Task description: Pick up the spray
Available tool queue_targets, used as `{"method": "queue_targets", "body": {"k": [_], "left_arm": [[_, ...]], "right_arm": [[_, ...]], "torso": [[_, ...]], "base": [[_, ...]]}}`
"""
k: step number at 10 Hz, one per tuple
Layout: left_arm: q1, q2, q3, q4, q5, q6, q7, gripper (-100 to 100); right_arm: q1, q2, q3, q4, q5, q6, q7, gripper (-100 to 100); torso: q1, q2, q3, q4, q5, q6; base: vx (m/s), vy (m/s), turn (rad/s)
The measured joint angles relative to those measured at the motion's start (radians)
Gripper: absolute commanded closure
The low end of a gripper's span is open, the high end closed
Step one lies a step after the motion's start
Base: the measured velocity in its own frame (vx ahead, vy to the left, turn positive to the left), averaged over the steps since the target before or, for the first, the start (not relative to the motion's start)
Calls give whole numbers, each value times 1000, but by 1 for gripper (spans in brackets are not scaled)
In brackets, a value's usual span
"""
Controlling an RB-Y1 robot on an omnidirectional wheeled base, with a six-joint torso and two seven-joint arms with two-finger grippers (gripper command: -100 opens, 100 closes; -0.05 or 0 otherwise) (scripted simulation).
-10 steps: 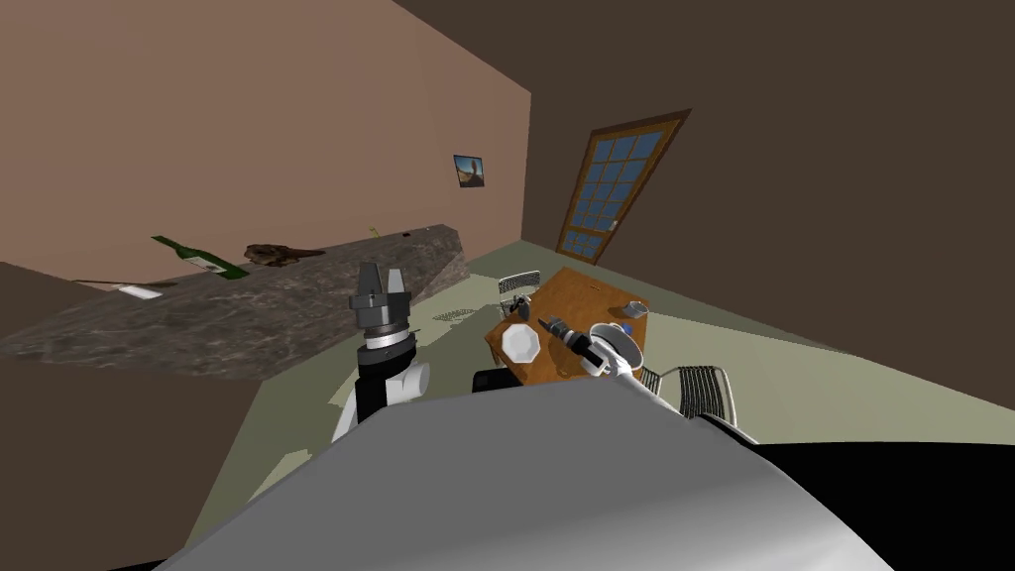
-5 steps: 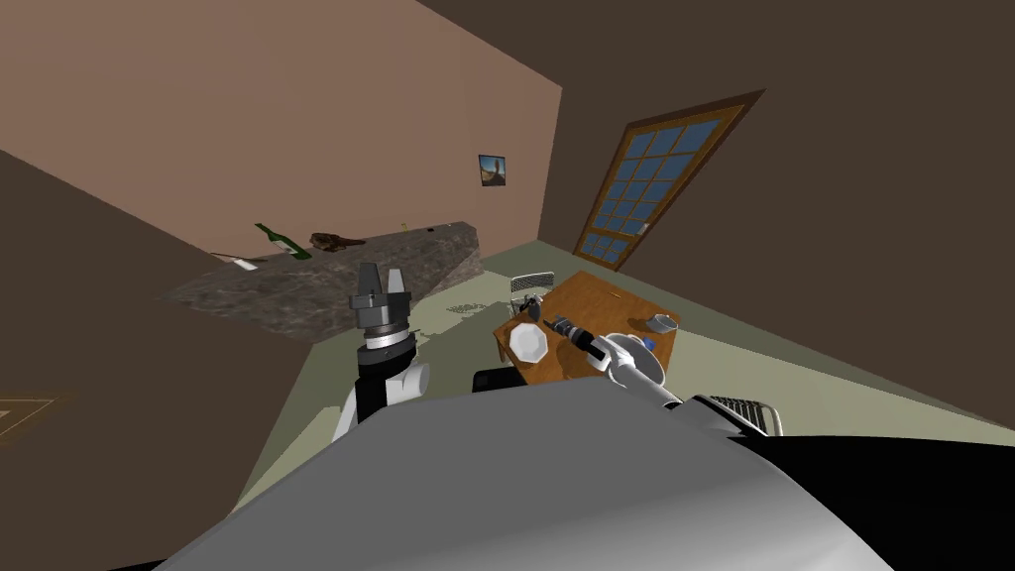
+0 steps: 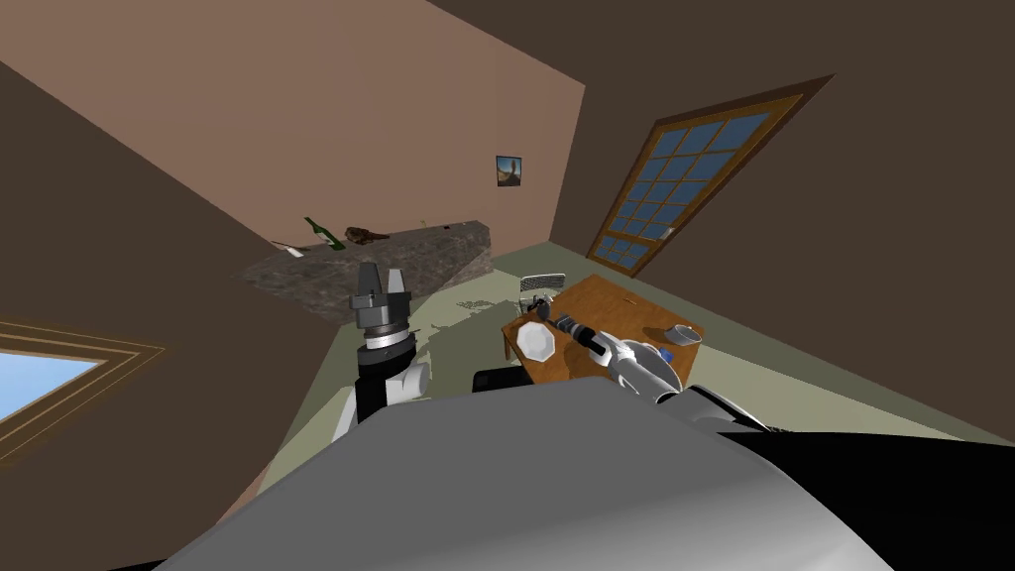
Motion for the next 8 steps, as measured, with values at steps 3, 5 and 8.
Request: {"method": "queue_targets", "body": {"k": [3,5,8], "left_arm": [[0,0,0,0,0,0,0,0],[0,0,0,0,0,0,0,0],[0,0,0,0,0,0,0,0]], "right_arm": [[-19,-8,1,18,14,12,12,-100],[-22,-8,1,20,17,16,16,-100],[-25,-9,2,22,20,18,17,-100]], "torso": [[-1,-1,-1,0,0,1],[-2,-1,0,0,0,1],[-1,0,0,0,0,1]], "base": [[3,9,50],[0,0,0],[-15,9,51]]}}
